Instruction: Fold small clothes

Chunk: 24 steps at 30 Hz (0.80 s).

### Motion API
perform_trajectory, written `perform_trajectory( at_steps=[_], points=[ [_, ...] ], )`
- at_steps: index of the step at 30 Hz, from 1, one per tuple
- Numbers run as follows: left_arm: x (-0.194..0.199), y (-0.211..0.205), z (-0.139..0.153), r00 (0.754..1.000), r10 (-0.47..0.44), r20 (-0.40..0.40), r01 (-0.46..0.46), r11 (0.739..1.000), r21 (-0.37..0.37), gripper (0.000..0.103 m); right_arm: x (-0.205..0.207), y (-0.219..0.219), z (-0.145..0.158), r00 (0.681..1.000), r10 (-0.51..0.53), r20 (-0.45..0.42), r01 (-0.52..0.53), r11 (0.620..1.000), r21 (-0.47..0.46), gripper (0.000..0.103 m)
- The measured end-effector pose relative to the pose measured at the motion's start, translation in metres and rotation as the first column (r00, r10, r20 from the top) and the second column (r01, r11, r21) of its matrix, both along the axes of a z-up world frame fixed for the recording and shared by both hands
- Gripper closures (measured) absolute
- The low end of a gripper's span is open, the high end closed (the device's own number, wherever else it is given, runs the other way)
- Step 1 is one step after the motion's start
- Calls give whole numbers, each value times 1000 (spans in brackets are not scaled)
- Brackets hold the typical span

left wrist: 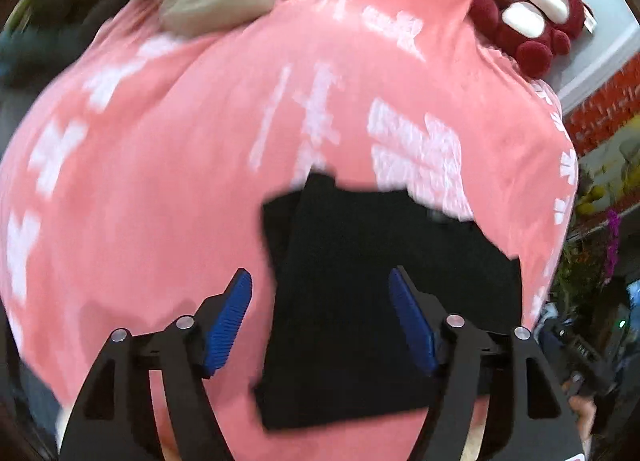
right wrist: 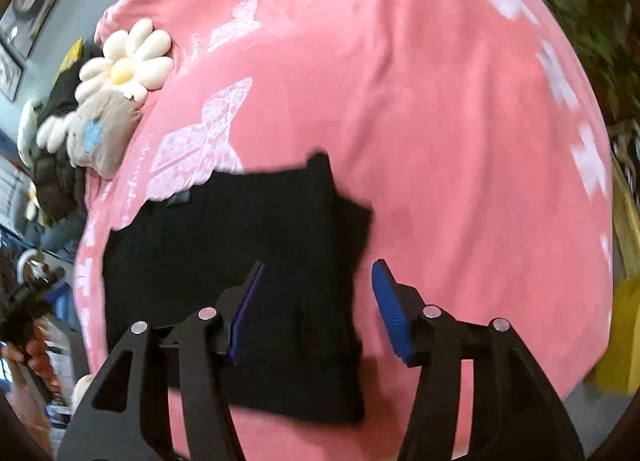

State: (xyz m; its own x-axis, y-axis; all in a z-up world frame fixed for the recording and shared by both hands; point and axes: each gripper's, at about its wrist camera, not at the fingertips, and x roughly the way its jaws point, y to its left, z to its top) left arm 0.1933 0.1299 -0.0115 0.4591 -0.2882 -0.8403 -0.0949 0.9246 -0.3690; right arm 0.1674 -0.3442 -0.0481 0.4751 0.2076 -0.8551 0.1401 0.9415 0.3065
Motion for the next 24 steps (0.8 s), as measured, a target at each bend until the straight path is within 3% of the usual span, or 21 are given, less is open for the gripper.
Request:
perform_trajectory(
  at_steps=[3, 5, 6, 7, 9, 10, 11, 13, 15, 16, 17, 18, 20, 21, 24],
  points=[
    [44, -13, -21, 999, -34, -38, 35, 999, 29, 35, 50, 9, -30, 999, 14, -49, -14, 1000, -3, 51],
    [62, -18, -37, 996, -50, -77, 55, 997, 57, 35, 62, 9, -42, 999, 19, -50, -20, 1000, -21, 52],
    [67, -21, -49, 994, -44, -99, 52, 996, 78, 37, 71, 15, -50, 998, 39, -57, -40, 999, -25, 76],
    [74, -24, -57, 992, -62, -113, 70, 995, 72, 54, 76, 25, -52, 996, 49, -70, -52, 998, -38, 101],
    [79, -25, -71, 983, -108, -151, 121, 990, 77, 102, 83, 30, -40, 998, 46, -40, -49, 997, -65, 100],
    [82, -21, -69, 985, -98, -142, 107, 993, 54, 102, 82, 29, -23, 999, 39, 15, -38, 997, -65, 100],
    [83, -16, -58, 994, -73, -82, 74, 997, 13, 102, 80, 27, -8, 998, 26, 64, -23, 998, -54, 100],
    [86, -15, -43, 998, -60, -18, 61, 998, 32, 102, 82, 24, 1, 994, 22, 106, -17, 999, -42, 100],
    [95, -19, -46, 999, -51, -6, 51, 994, 97, 100, 97, 29, -24, 999, 41, 20, -39, 992, -120, 96],
    [101, -22, -57, 997, -63, -39, 67, 989, 134, 97, 104, 29, -50, 996, 26, -86, -41, 982, -187, 94],
    [105, -26, -74, 991, -72, -114, 91, 981, 171, 95, 100, 26, -55, 994, -3, -107, -17, 983, -185, 94],
    [104, -26, -79, 987, -55, -154, 85, 977, 196, 92, 90, 22, -47, 998, -26, -58, 18, 991, -133, 94],
    [91, -23, -65, 994, -38, -98, 57, 980, 192, 88, 67, 21, -23, 998, -53, 38, 56, 996, -75, 94],
    [80, -21, -56, 998, -28, -65, 42, 974, 221, 80, 52, 24, -11, 996, -46, 76, 48, 998, -32, 94],
    [49, -29, -32, 998, -43, 40, 32, 966, 257, 70, 39, 44, -17, 998, 32, 55, -31, 999, -26, 94]
  ],
)
